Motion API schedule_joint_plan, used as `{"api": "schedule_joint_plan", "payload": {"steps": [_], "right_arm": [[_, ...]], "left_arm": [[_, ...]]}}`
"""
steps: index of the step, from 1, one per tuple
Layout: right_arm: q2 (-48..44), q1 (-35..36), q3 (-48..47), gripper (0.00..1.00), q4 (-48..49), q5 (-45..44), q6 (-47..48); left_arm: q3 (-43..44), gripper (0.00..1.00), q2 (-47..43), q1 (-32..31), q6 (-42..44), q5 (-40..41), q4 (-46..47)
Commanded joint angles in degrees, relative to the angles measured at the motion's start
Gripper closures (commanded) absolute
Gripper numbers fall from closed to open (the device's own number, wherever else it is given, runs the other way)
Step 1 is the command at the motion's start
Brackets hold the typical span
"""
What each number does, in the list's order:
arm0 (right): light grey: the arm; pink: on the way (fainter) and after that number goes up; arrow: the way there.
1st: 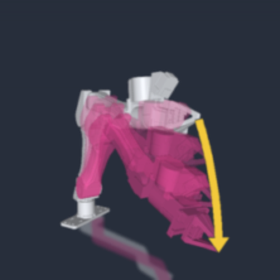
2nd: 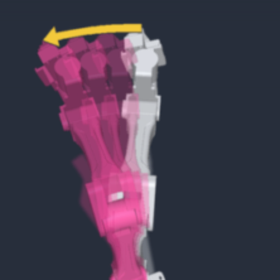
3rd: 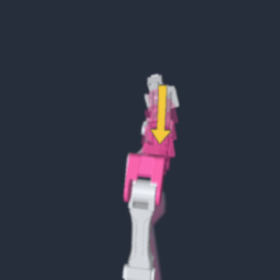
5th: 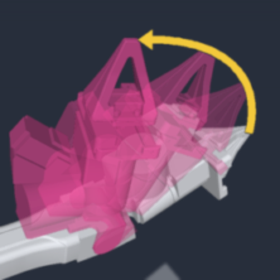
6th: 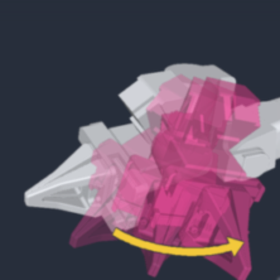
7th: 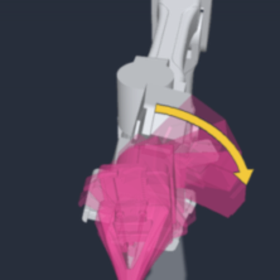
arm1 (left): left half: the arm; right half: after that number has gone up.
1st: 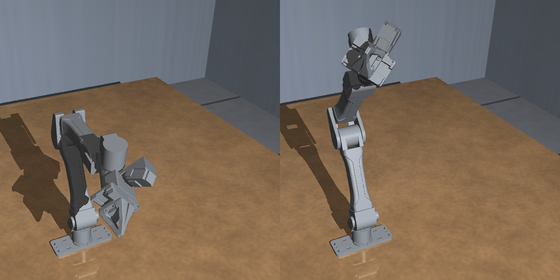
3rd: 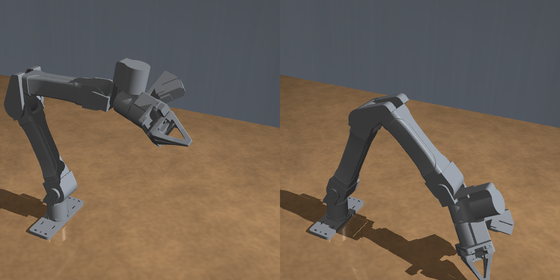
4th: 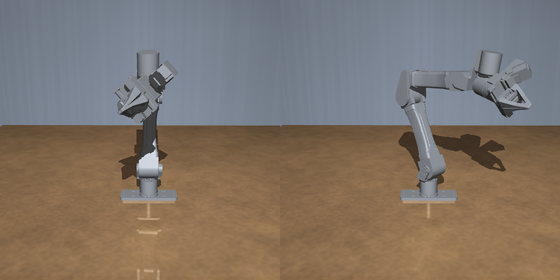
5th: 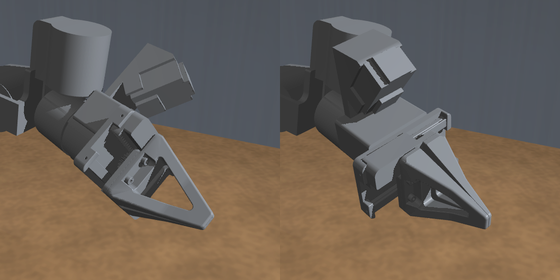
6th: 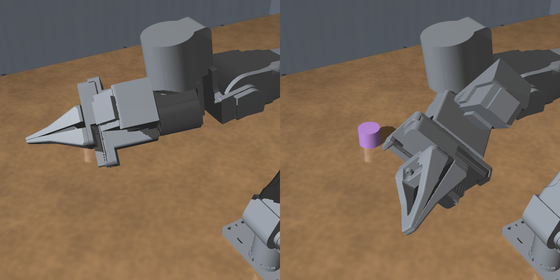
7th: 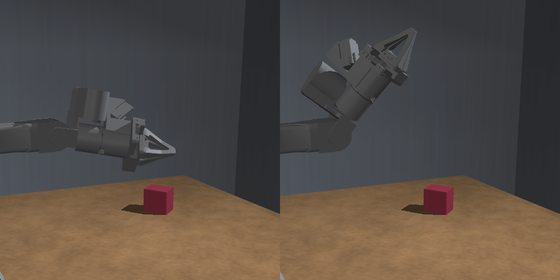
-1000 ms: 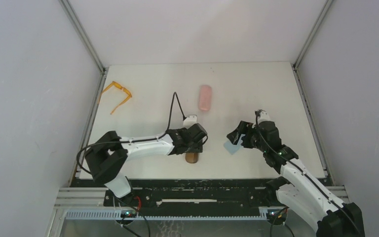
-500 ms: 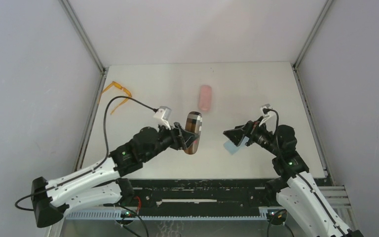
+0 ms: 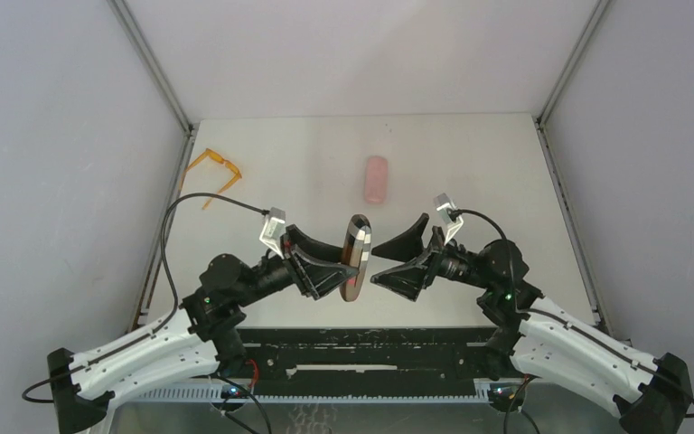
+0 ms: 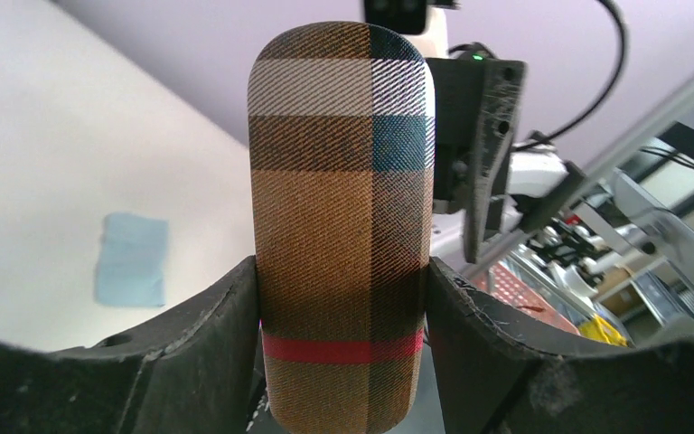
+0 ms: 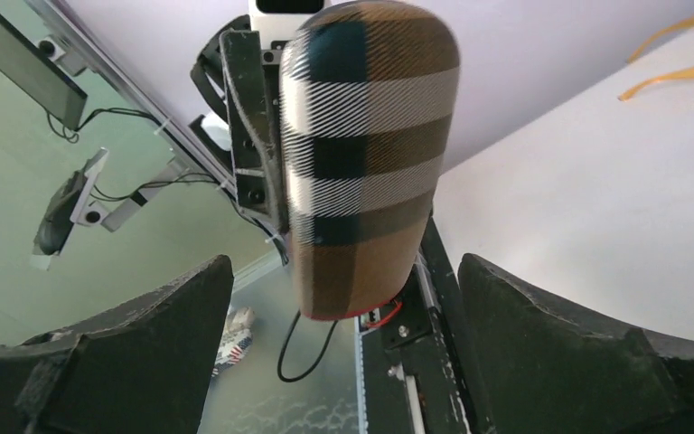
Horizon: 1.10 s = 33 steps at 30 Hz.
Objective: Organize the sunglasses
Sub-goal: Open the sunglasses case.
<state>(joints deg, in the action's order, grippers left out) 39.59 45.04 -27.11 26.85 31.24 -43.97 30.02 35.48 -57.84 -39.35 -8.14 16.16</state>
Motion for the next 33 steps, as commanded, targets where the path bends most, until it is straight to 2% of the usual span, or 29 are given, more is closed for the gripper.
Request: {"api": "schedule_joint_plan", "payload": {"steps": [1,9,20,26,33], "right_arm": [[1.73,3.11,-3.43,0.07,8.79,-3.7,-0.22],[1.89,5.48,-4.36,0.13,10.86,-5.43,0.43],[4.47,7.28,-4.88,0.22,12.44,-2.7,-0.16],[3.52,7.34,-4.88,0.45,8.72,-4.56,1.1],[-0.46,7.38,-5.5,0.63,-0.69,-12.84,4.86]], "left_arm": [[-0.2,1.0,0.28,-0.24,-1.01,-8.82,11.34],[0.23,1.0,1.12,-1.11,-1.2,-11.0,12.66],[1.5,1.0,2.08,-1.55,-1.66,-11.25,12.66],[1.38,1.0,0.92,-1.57,-1.22,-9.09,11.37],[4.8,1.0,0.44,-1.57,3.92,-2.15,0.15]]}}
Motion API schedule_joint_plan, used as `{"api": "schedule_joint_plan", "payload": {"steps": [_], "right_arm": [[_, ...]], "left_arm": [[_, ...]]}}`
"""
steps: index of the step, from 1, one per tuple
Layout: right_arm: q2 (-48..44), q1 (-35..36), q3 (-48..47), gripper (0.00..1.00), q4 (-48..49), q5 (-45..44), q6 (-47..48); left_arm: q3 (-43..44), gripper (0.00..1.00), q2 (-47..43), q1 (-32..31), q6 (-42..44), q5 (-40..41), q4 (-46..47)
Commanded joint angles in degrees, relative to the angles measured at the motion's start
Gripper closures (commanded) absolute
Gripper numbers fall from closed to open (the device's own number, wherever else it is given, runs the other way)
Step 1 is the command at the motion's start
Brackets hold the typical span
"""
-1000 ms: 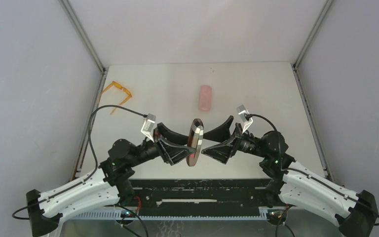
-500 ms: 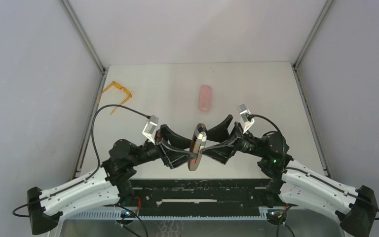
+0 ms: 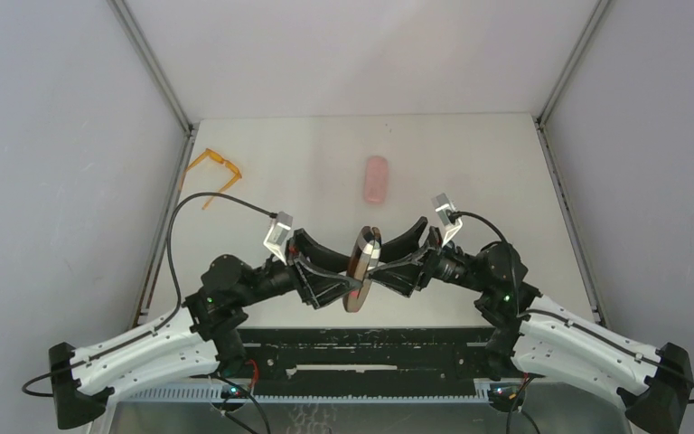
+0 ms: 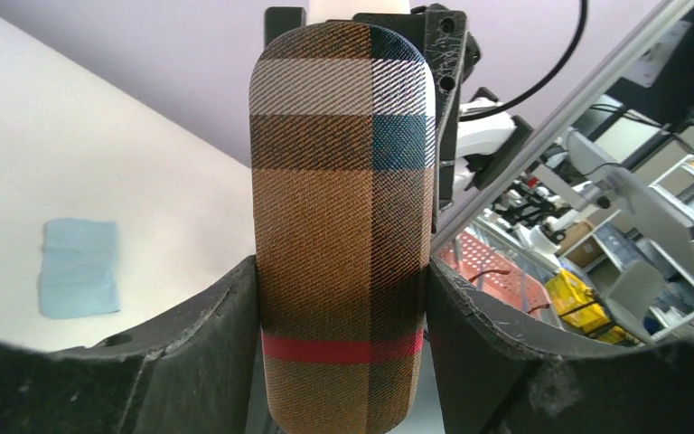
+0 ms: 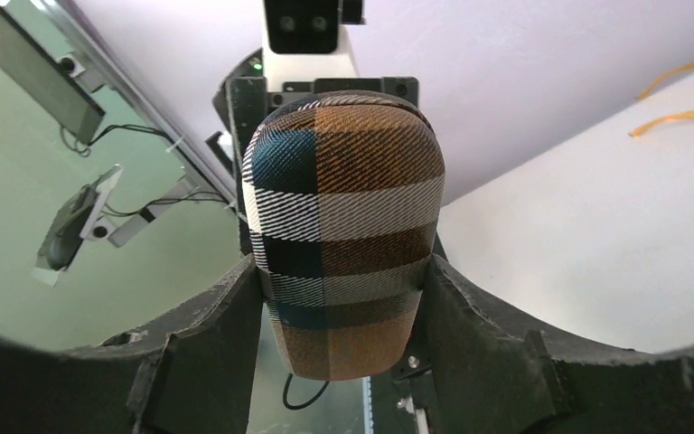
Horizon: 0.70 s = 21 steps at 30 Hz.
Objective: Organize the sunglasses
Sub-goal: Open the sunglasses case.
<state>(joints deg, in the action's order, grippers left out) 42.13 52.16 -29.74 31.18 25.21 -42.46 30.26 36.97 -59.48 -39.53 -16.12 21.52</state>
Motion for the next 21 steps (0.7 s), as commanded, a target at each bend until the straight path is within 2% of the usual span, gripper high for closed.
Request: {"api": "schedule_joint_plan", "payload": {"steps": [1,10,15,21], "right_arm": [[-3.43,0.29,-3.46,0.66,-7.89,-8.6,4.32],[-4.38,0.37,-9.93,0.83,-29.23,-25.23,11.09],[-3.63,0.45,-13.3,0.9,-36.04,-32.46,13.97],[-2.06,0.91,-17.17,0.96,-41.06,-36.83,16.7]], "left_arm": [[5.39,1.0,-0.88,0.09,4.9,7.35,-7.39],[11.53,1.0,2.87,0.04,10.27,20.62,-21.4],[14.66,1.0,5.96,0.01,11.26,26.04,-26.15],[17.3,0.99,8.83,-0.31,11.67,32.41,-30.16]]}}
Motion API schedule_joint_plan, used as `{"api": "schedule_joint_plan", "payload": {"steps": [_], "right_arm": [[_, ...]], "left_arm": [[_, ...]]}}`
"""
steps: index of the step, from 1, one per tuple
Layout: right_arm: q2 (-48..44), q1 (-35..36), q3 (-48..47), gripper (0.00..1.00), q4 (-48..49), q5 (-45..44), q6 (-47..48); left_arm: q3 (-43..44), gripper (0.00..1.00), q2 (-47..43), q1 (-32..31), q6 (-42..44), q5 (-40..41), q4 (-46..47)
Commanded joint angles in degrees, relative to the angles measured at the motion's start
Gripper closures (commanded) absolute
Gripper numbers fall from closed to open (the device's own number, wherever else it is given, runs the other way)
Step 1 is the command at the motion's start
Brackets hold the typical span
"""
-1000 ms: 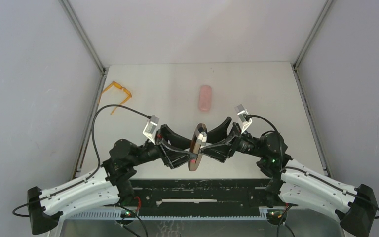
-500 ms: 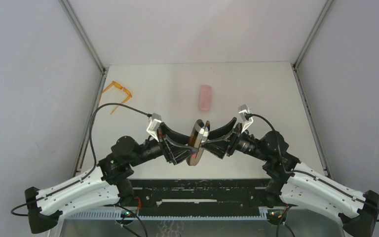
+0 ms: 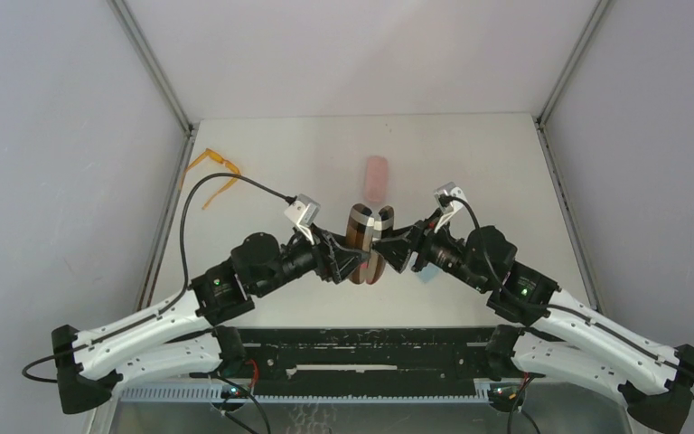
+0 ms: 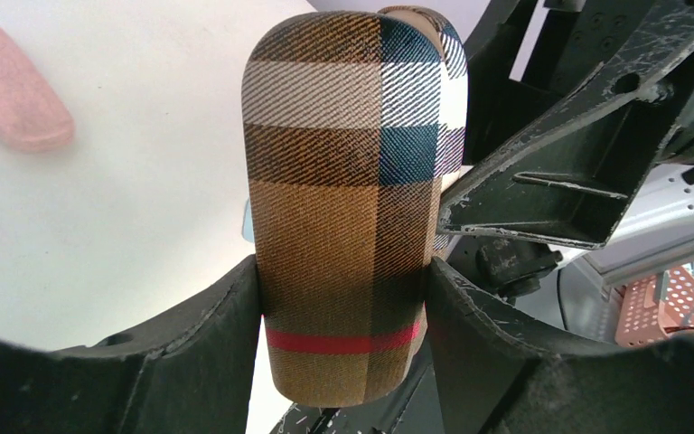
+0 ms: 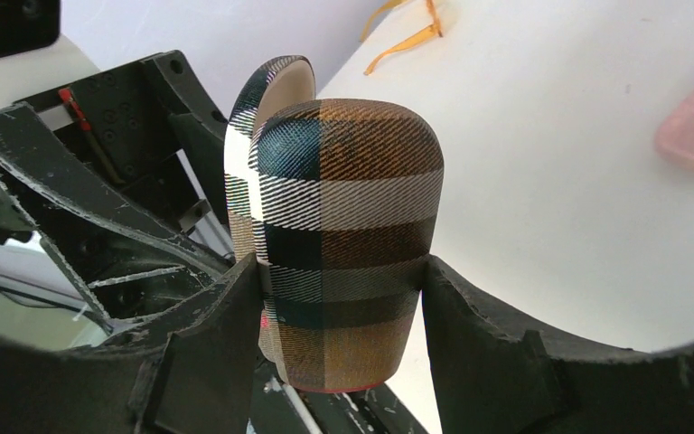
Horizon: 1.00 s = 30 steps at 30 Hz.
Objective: Organize the sunglasses
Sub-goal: Open the sunglasses case.
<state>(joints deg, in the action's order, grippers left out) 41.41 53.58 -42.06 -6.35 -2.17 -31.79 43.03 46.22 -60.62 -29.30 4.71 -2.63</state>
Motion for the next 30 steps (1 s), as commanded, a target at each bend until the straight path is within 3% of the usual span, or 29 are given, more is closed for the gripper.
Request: {"api": "schedule_joint_plan", "payload": {"steps": [1,10,16,20,23,30], "right_arm": [[-1.13,-0.33,-5.34,0.98,-4.07,-9.92,6.23],[0.76,0.49,-7.08,1.0,-6.03,-11.85,8.05],[0.99,0.44,-6.99,1.0,-5.4,-11.27,7.74],[0.37,0.02,-6.99,1.0,-5.55,-11.05,7.62],[0.25,-0.42,-6.98,1.0,-6.08,-10.54,7.58],[2.5,-1.55,-8.45,1.0,-10.56,-12.83,11.31]], "left_arm": [[4.94,0.99,-0.03,0.76,1.39,12.77,-6.88],[6.92,0.78,1.18,0.09,1.59,18.46,-9.75],[6.22,0.47,0.19,0.08,2.05,17.44,-8.97],[5.38,0.36,-1.25,0.06,2.29,16.54,-8.31],[4.8,0.17,-2.35,0.07,2.27,16.22,-8.02],[2.68,0.03,-6.39,0.1,1.8,18.82,-10.18]]}}
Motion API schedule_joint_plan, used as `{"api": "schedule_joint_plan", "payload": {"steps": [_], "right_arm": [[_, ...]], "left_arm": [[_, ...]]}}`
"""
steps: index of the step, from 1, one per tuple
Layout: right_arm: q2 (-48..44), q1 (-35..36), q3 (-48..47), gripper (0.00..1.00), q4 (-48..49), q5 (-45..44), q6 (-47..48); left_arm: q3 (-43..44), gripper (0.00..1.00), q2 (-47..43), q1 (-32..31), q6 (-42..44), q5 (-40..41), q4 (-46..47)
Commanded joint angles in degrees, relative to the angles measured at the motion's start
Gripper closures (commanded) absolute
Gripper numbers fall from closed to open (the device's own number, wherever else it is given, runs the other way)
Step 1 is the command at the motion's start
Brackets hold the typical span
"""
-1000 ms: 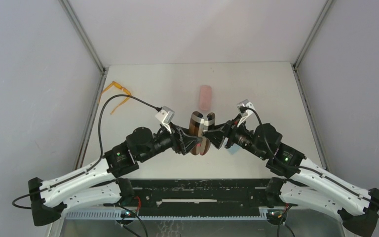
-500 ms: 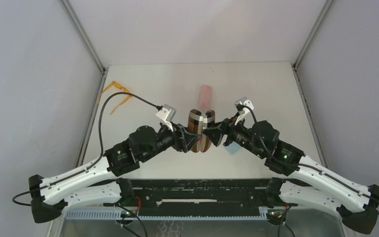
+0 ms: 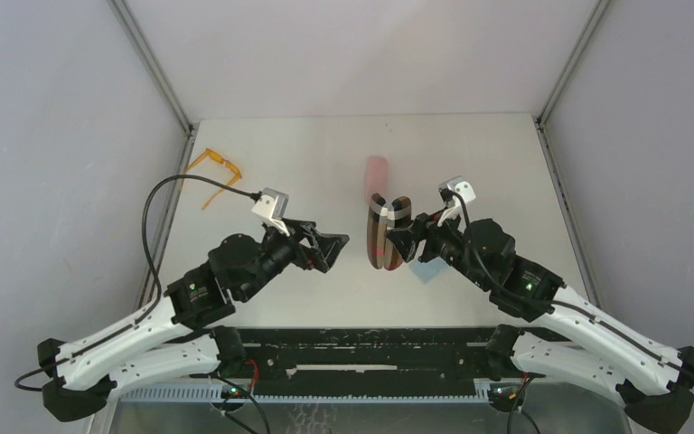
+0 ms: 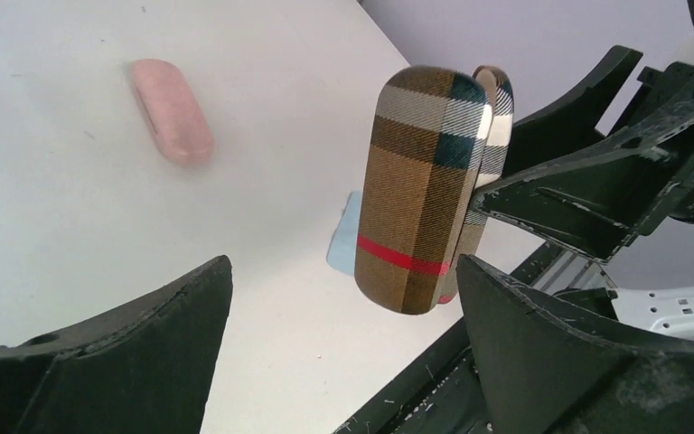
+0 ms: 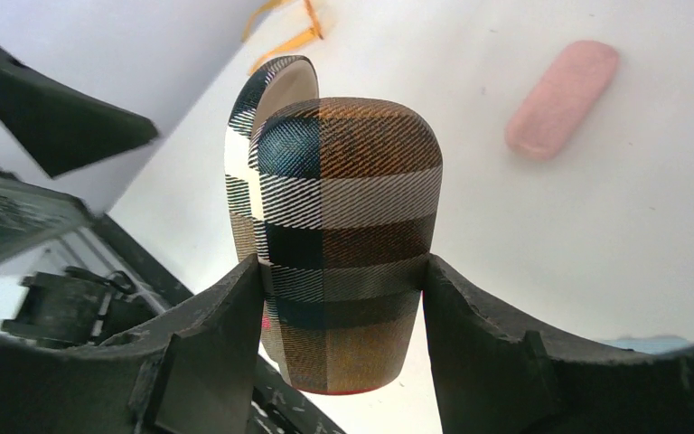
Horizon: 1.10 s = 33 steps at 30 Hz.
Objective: Organize the sunglasses
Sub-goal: Place the sunglasses case at the center of the board.
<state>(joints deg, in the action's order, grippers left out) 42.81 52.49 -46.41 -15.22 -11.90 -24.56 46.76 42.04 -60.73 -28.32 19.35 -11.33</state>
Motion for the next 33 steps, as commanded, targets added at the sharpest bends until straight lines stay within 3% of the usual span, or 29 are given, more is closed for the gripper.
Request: {"api": "schedule_joint_plan", "payload": {"steps": [1,6,13,25,29,33], "right_arm": [[2.32,-0.37,-5.07,1.0,-3.36,-4.37,5.66],[11.8,1.71,-11.09,1.0,-11.97,-13.36,14.45],[32.64,6.01,-21.43,0.99,-21.16,-23.69,24.68],[60.13,13.41,-30.49,0.98,-20.44,-37.58,33.69],[64.05,14.69,-29.64,0.85,-16.33,-38.6,37.41],[65.02,16.3,-26.93,0.6,-10.05,-38.83,41.83]], "left_arm": [[-1.49,0.02,-2.8,0.19,0.69,5.26,-2.45],[-5.08,0.02,-7.41,0.17,-3.2,14.32,-10.06],[-10.79,0.02,-16.98,0.19,-11.37,21.99,-18.81],[-13.46,0.02,-28.66,0.23,-15.7,25.57,-24.94],[-13.11,0.02,-30.16,0.17,-14.91,26.19,-26.01],[-13.06,0.02,-31.01,0.17,-14.67,26.61,-26.67]]}}
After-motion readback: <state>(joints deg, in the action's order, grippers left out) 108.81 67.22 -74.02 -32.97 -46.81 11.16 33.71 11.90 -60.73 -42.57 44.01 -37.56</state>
